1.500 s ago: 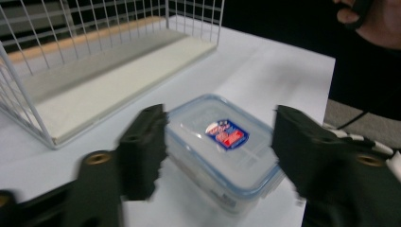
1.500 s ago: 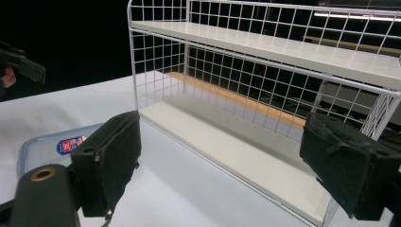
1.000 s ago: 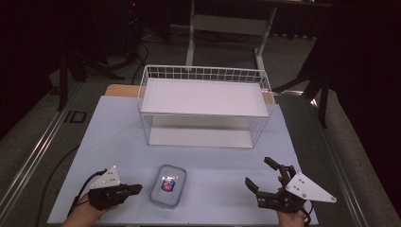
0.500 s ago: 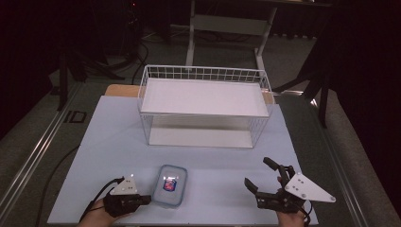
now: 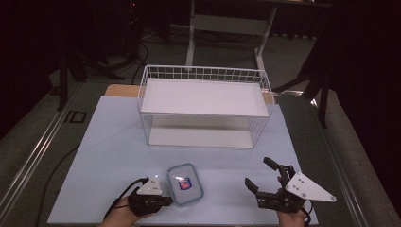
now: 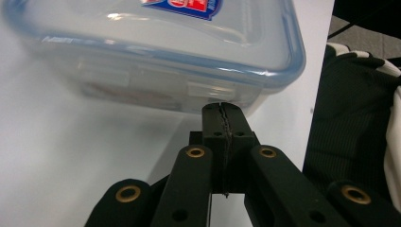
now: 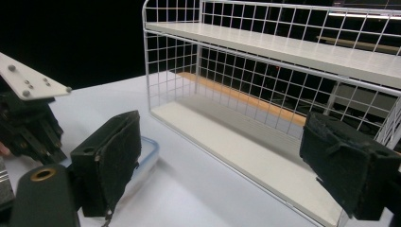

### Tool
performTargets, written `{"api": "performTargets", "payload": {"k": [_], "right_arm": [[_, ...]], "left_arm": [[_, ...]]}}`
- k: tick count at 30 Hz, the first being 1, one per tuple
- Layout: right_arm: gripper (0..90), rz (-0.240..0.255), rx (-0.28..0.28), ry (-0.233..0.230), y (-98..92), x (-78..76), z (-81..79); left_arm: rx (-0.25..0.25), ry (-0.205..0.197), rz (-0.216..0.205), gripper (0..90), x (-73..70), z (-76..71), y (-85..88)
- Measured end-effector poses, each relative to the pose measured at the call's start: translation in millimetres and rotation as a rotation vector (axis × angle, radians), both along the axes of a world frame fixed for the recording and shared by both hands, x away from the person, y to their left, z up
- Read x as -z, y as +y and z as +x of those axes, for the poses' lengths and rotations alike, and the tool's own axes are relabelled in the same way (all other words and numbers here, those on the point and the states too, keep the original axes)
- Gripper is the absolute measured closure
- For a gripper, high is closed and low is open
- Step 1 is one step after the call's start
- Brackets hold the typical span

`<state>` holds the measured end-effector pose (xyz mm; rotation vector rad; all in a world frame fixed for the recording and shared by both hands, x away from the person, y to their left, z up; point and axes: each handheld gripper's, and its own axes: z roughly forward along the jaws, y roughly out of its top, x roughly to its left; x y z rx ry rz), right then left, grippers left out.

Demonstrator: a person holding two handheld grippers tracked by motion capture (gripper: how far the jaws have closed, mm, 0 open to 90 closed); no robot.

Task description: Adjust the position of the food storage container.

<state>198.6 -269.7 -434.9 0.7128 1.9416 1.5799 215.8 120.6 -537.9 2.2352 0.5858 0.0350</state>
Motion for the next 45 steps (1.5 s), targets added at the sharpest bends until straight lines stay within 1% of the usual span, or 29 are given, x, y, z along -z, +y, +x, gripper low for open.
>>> {"api": "performTargets", "payload": {"k": [1, 2, 3, 4, 7, 8, 9, 10, 11, 12, 13, 14, 16, 18, 19, 21, 22, 23, 24, 25, 29, 30, 33, 35, 37, 38, 40, 44, 45], "right_arm": [[13.4, -0.001, 0.001, 0.000, -0.1, 0.1, 0.0], [13.4, -0.001, 0.001, 0.000, -0.1, 0.1, 0.0], [13.4, -0.002, 0.001, 0.000, -0.3, 0.1, 0.0], [13.4, -0.002, 0.001, 0.001, -0.6, 0.3, 0.1], [13.4, 0.000, 0.003, 0.001, -1.3, 0.3, 0.2], [13.4, 0.000, 0.002, 0.001, -1.6, 0.3, 0.2], [13.5, -0.001, 0.003, 0.001, -1.7, 0.3, 0.3], [13.5, -0.001, 0.000, 0.002, -2.2, 0.2, 0.4], [13.5, 0.001, -0.002, 0.001, -2.4, 0.2, 0.4], [13.5, 0.000, 0.000, 0.001, -2.4, 0.2, 0.3], [13.5, -0.001, 0.001, 0.000, -2.6, 0.2, 0.1], [13.5, 0.001, -0.002, 0.002, -2.8, 0.2, -0.1], [13.5, -0.001, 0.000, 0.002, -2.7, 0.2, -0.6], [13.5, -0.003, -0.001, 0.000, -2.9, 0.1, -1.1], [13.5, -0.005, -0.001, -0.002, -2.8, 0.1, -1.1], [13.5, -0.003, -0.001, 0.000, -2.9, 0.2, -0.6], [13.5, 0.001, 0.000, 0.003, -3.0, 0.3, -0.3], [13.5, 0.003, 0.000, 0.005, -3.1, 0.5, 0.5], [13.5, 0.008, 0.000, 0.011, -3.3, 0.7, 0.8], [13.5, 0.011, -0.001, 0.014, -3.7, 0.9, 1.2], [13.6, 0.015, 0.004, 0.013, -4.9, 0.8, 1.1], [13.6, 0.014, 0.005, 0.012, -5.2, 0.7, 0.8], [13.6, 0.008, 0.004, 0.012, -5.3, 1.1, 1.0], [13.6, 0.004, 0.004, 0.010, -5.1, 1.2, 1.0], [13.6, 0.004, 0.002, 0.010, -5.0, 1.3, 1.1], [13.6, 0.004, 0.001, 0.010, -4.9, 1.4, 1.1], [13.6, -0.001, 0.001, 0.009, -4.8, 1.6, 1.2], [13.6, 0.000, 0.001, 0.009, -4.9, 2.0, 1.7], [13.6, -0.001, 0.001, 0.009, -5.0, 2.1, 1.7]], "left_arm": [[-0.003, 0.004, 0.000, 90.0, 1.0, 1.8, -5.2], [-0.003, 0.004, 0.000, 90.0, 1.0, 1.8, -5.2], [-0.002, 0.008, 0.000, 90.0, 1.9, 5.1, -13.8], [-0.004, 0.008, -0.001, 90.0, 2.1, 6.3, -18.8], [0.005, -0.003, -0.008, 90.0, 2.5, 10.0, -31.1], [0.003, -0.013, -0.006, 90.0, 2.5, 11.4, -35.2], [0.003, -0.009, -0.020, 90.0, 2.9, 13.5, -39.8], [0.012, -0.014, -0.025, 90.0, 3.2, 14.8, -43.4], [0.014, -0.020, -0.025, 90.0, 3.2, 15.1, -46.2], [0.019, -0.014, -0.026, 90.0, 3.1, 15.3, -50.5], [0.027, -0.022, -0.017, 90.0, 2.4, 14.4, -52.8], [0.026, -0.031, -0.015, 90.0, 1.5, 12.4, -53.9], [0.034, -0.033, -0.011, 90.0, -0.8, 9.8, -51.2], [0.020, -0.038, -0.010, 90.0, -3.1, 7.8, -44.1], [0.006, -0.042, -0.010, 90.0, -3.9, 7.5, -39.1], [-0.005, -0.033, -0.010, 90.0, -4.3, 8.2, -34.2], [-0.011, -0.030, -0.017, 90.0, -4.2, 8.3, -33.2], [-0.007, -0.021, -0.028, 90.0, -4.1, 8.9, -33.3], [-0.002, -0.022, -0.038, 90.0, -4.2, 8.9, -35.1], [0.004, -0.025, -0.037, 90.0, -4.3, 9.4, -36.7], [0.013, -0.046, -0.007, 90.0, -3.9, 12.9, -49.1], [0.016, -0.044, -0.006, 90.0, -3.7, 13.9, -51.7], [0.021, -0.055, 0.002, 90.0, -2.6, 15.5, -59.6], [0.019, -0.049, -0.001, 90.0, -2.1, 17.4, -66.1], [0.029, -0.042, -0.013, 90.0, -1.5, 20.7, -70.3], [0.020, -0.046, -0.017, 90.0, -0.5, 22.6, -73.7], [0.009, -0.026, -0.036, 90.0, 0.6, 26.5, -78.4], [0.006, -0.046, -0.039, 90.0, 0.7, 29.9, -87.9], [-0.002, -0.041, -0.044, 90.0, 0.9, 30.9, -90.3]]}}
